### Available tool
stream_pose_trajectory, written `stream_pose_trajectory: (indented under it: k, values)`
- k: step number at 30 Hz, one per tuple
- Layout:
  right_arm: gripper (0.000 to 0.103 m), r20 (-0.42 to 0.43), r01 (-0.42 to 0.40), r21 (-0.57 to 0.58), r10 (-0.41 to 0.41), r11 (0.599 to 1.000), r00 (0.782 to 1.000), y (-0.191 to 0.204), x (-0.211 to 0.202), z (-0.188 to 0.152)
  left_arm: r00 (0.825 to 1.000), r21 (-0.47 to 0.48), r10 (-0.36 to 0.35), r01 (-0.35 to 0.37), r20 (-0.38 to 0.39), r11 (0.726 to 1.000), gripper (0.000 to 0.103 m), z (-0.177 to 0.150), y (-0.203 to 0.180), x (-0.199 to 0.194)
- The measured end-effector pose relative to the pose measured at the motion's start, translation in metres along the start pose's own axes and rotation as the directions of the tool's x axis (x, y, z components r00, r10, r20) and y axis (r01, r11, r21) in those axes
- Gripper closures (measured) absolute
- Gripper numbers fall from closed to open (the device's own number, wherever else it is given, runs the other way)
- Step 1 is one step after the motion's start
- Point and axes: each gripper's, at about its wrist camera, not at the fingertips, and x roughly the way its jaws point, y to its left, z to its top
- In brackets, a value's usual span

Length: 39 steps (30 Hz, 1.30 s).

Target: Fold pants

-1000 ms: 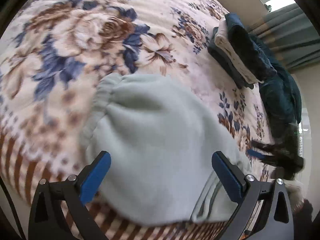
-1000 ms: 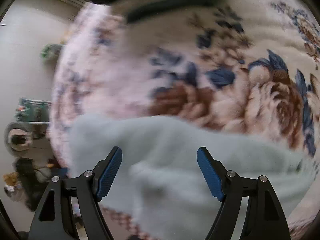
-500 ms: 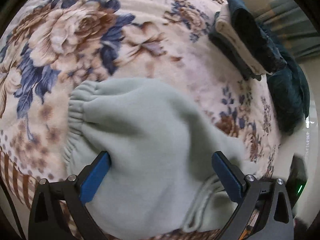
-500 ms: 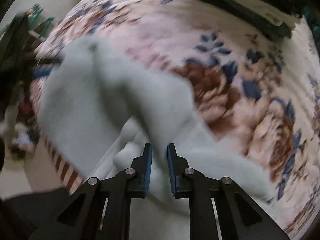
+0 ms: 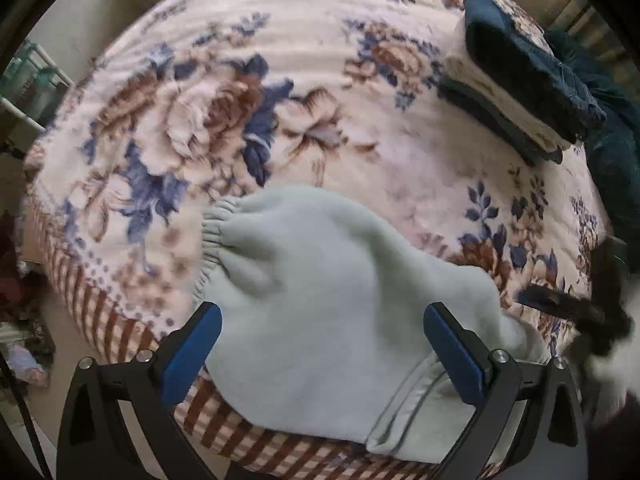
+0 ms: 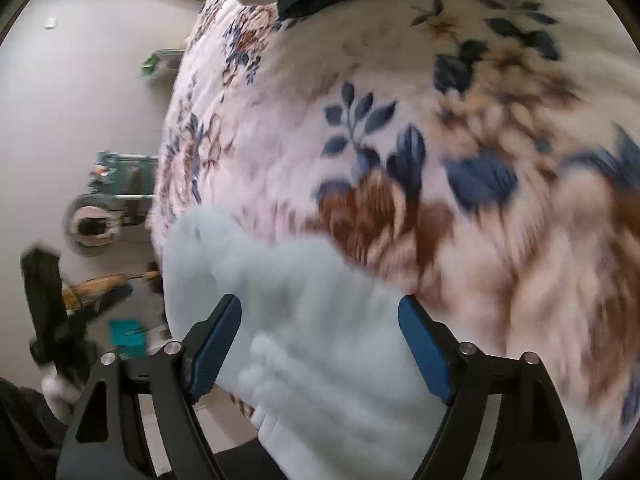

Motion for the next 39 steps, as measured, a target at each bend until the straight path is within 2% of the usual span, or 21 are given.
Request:
stream_pose_trajectory:
  k: [3, 4, 5, 7, 8, 11, 15, 18, 20, 22, 24, 25, 26, 27, 28, 31, 33, 34, 35, 37, 39]
  values:
    - [0.020, -0.184, -0.056, 0.034, 0.061, 0.998, 0.981, -0.021, 0.050, 0.025, 0.998, 0.024, -0.057, 0.058, -0.037, 0.998, 0.000, 0.007, -0.031, 0.015]
    - [0.031, -0.216, -0.055, -0.010, 0.052, 0.998, 0.975, -0.017, 0.065, 0.026, 0.989, 0.004, -0.106, 0.107, -0.099, 0.994, 0.000, 0.011, -0.040, 0.031]
    - [0.053, -0.218, -0.037, -0.076, 0.020, 0.996, 0.976, -0.005, 0.072, 0.023, 0.981, -0.037, -0.141, 0.137, -0.135, 0.990, 0.000, 0.013, -0.043, 0.044]
    - [0.079, -0.177, 0.002, -0.196, -0.037, 0.981, 0.983, 0.020, 0.070, 0.014, 0.939, -0.184, -0.260, 0.221, -0.226, 0.958, 0.001, 0.017, -0.041, 0.075]
    - [0.083, -0.122, 0.047, -0.278, -0.084, 0.959, 0.989, 0.037, 0.061, 0.003, 0.917, -0.269, -0.313, 0.245, -0.249, 0.932, 0.001, 0.018, -0.037, 0.090]
    - [0.085, 0.024, 0.150, -0.466, -0.157, 0.872, 0.987, 0.077, 0.036, -0.038, 0.895, -0.360, -0.342, 0.230, -0.286, 0.904, 0.001, 0.017, -0.033, 0.116]
    - [0.085, 0.121, 0.242, -0.616, -0.214, 0.750, 0.969, 0.105, 0.032, -0.089, 0.880, -0.384, -0.307, 0.159, -0.363, 0.910, 0.001, 0.007, -0.038, 0.148]
    - [0.085, 0.154, 0.274, -0.712, -0.237, 0.646, 0.959, 0.122, 0.042, -0.117, 0.905, -0.312, -0.236, 0.124, -0.354, 0.942, 0.011, -0.002, -0.049, 0.154]
    - [0.085, 0.094, 0.218, -0.697, -0.215, 0.683, 0.972, 0.121, 0.051, -0.113, 0.926, -0.251, -0.184, 0.103, -0.329, 0.963, 0.045, -0.009, -0.051, 0.152]
    - [0.081, 0.035, 0.148, -0.620, -0.161, 0.770, 0.986, 0.110, 0.054, -0.096, 0.935, -0.258, -0.193, 0.116, -0.298, 0.959, 0.059, -0.018, -0.041, 0.149]
    - [0.078, -0.089, -0.035, -0.431, -0.004, 0.902, 0.996, 0.082, 0.051, -0.062, 0.929, -0.288, -0.229, 0.144, -0.290, 0.947, 0.064, -0.023, -0.031, 0.149]
    - [0.071, -0.122, -0.108, -0.315, 0.073, 0.943, 0.990, 0.064, 0.050, -0.044, 0.926, -0.303, -0.241, 0.150, -0.292, 0.941, 0.065, -0.026, -0.026, 0.149]
    - [0.062, -0.160, -0.211, -0.183, 0.183, 0.960, 0.970, 0.043, 0.053, -0.027, 0.923, -0.314, -0.252, 0.156, -0.291, 0.936, 0.065, -0.028, -0.023, 0.150]
    - [0.057, -0.178, -0.279, -0.094, 0.260, 0.956, 0.949, 0.029, 0.057, -0.015, 0.920, -0.320, -0.263, 0.166, -0.291, 0.933, 0.065, -0.029, -0.021, 0.149]
    - [0.042, -0.200, -0.324, -0.018, 0.314, 0.946, 0.928, 0.015, 0.065, -0.004, 0.919, -0.320, -0.269, 0.172, -0.288, 0.932, 0.065, -0.029, -0.020, 0.148]
    - [0.040, -0.348, -0.395, 0.110, 0.408, 0.912, 0.844, 0.001, 0.111, 0.015, 0.919, -0.312, -0.286, 0.198, -0.270, 0.929, 0.065, -0.025, -0.022, 0.138]
    - [0.034, -0.429, -0.394, 0.170, 0.427, 0.903, 0.796, 0.001, 0.142, 0.018, 0.910, -0.337, -0.333, 0.242, -0.246, 0.910, 0.065, -0.021, -0.018, 0.125]
    - [0.023, -0.448, -0.412, 0.196, 0.455, 0.890, 0.770, 0.002, 0.150, 0.018, 0.907, -0.358, -0.366, 0.277, -0.209, 0.892, 0.065, -0.020, -0.014, 0.116]
    - [0.019, -0.455, -0.426, 0.220, 0.478, 0.878, 0.751, 0.002, 0.159, 0.023, 0.906, -0.372, -0.390, 0.309, -0.166, 0.875, 0.061, -0.018, -0.009, 0.107]
    - [0.019, -0.462, -0.394, 0.238, 0.460, 0.888, 0.758, 0.001, 0.166, 0.032, 0.920, -0.362, -0.380, 0.322, -0.100, 0.875, 0.058, -0.016, 0.003, 0.091]
    - [0.025, -0.454, -0.411, 0.211, 0.461, 0.887, 0.762, 0.009, 0.156, 0.040, 0.943, -0.328, -0.328, 0.292, -0.058, 0.898, 0.058, -0.015, 0.010, 0.083]
